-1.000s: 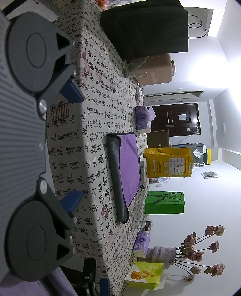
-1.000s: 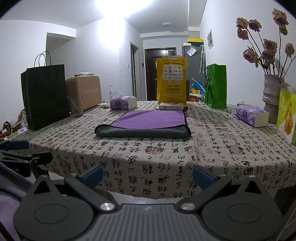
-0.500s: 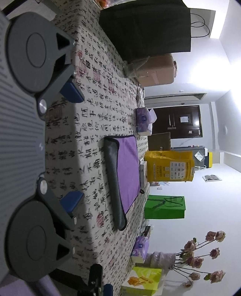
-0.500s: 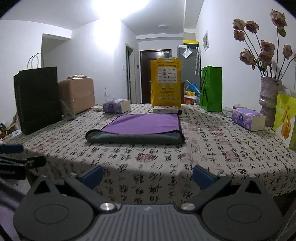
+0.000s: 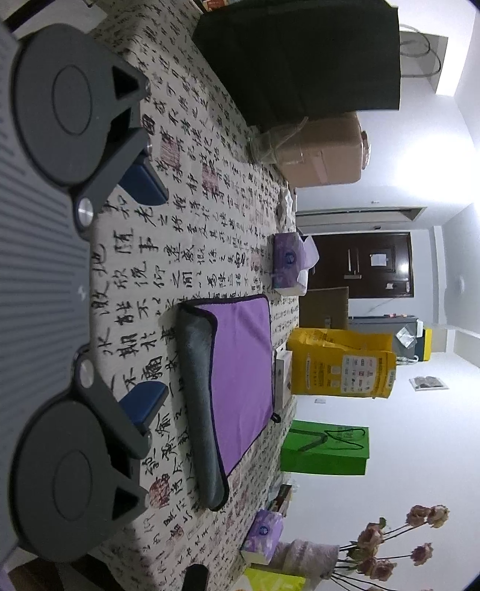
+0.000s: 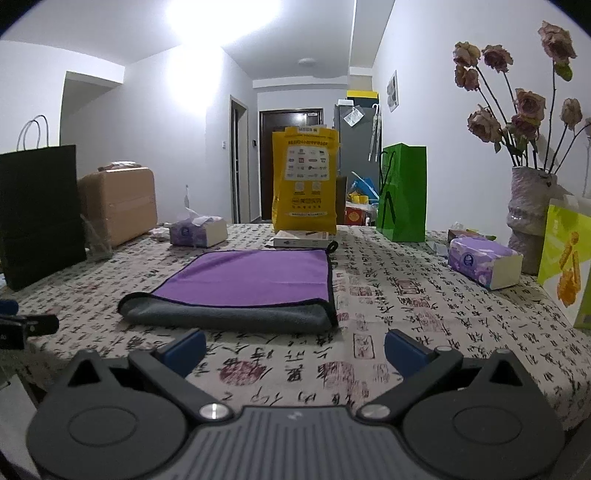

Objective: Fold towel

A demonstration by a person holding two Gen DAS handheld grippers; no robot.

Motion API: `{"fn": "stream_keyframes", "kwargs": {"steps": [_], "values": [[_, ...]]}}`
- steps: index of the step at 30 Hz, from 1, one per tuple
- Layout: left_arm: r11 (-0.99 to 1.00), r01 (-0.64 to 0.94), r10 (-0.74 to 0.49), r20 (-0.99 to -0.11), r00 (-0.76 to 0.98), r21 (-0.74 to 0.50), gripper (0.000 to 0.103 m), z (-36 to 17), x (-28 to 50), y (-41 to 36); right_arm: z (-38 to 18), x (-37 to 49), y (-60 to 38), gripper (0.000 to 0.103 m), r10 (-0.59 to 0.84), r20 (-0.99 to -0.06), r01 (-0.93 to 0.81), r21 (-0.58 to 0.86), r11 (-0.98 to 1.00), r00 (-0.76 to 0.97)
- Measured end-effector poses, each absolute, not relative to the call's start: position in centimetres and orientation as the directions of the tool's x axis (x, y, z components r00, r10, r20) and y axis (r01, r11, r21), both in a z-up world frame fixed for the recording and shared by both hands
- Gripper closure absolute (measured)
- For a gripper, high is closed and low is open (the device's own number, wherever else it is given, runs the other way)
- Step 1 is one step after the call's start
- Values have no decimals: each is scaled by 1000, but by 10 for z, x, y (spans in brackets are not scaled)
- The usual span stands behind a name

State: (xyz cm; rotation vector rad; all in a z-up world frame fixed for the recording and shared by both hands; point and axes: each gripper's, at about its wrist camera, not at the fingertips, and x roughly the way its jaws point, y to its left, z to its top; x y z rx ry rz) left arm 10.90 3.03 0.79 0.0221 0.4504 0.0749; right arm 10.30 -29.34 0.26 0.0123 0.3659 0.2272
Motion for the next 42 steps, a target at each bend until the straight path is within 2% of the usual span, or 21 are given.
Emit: {"fn": "stream_keyframes", "kwargs": {"steps": [10,17,20,24,25,26,27,28,29,31,33,34,35,42], "values": [[999,-22,36,-462,886,35,0,1,167,27,-8,156,-295,0,215,-370,-220,27,975,904],[1000,24,-16,-483,876,10,1,-3,211,29,-16,204,-301,0,284,-357,-278,71,958,890],[999,44,-23,-486,874,32,8,-6,228,26,-20,224,-302,0,323,-359,-312,92,946,875],[998,64,-50,-531,846,9,34,-16,251,28,-23,250,-296,0,306,-430,-323,35,946,849],[998,70,-60,-545,836,-2,42,-18,256,29,-25,256,-294,5,316,-445,-339,31,940,838],[997,78,-71,-560,825,-11,46,-21,261,30,-26,261,-294,16,331,-453,-354,35,934,828],[996,89,-84,-575,814,-19,54,-23,265,30,-28,265,-295,22,345,-459,-367,43,929,819],[995,97,-92,-585,806,-24,63,-26,268,30,-29,269,-294,36,355,-470,-379,46,924,808],[994,105,-101,-592,799,-28,67,-27,270,31,-31,273,-294,55,360,-479,-386,48,921,800],[992,120,-115,-591,799,-32,83,-28,270,33,-35,280,-293,75,360,-505,-389,50,920,785],[992,121,-117,-593,797,-34,94,-27,270,35,-39,283,-293,83,373,-522,-402,63,914,767],[993,115,-114,-595,796,-36,95,-27,271,37,-40,284,-293,91,377,-525,-403,69,913,763],[993,110,-112,-597,795,-39,95,-26,271,39,-40,285,-293,95,379,-524,-404,72,912,762],[993,106,-111,-579,808,-43,97,-16,275,40,-34,294,-294,98,385,-511,-417,58,907,768]]}}
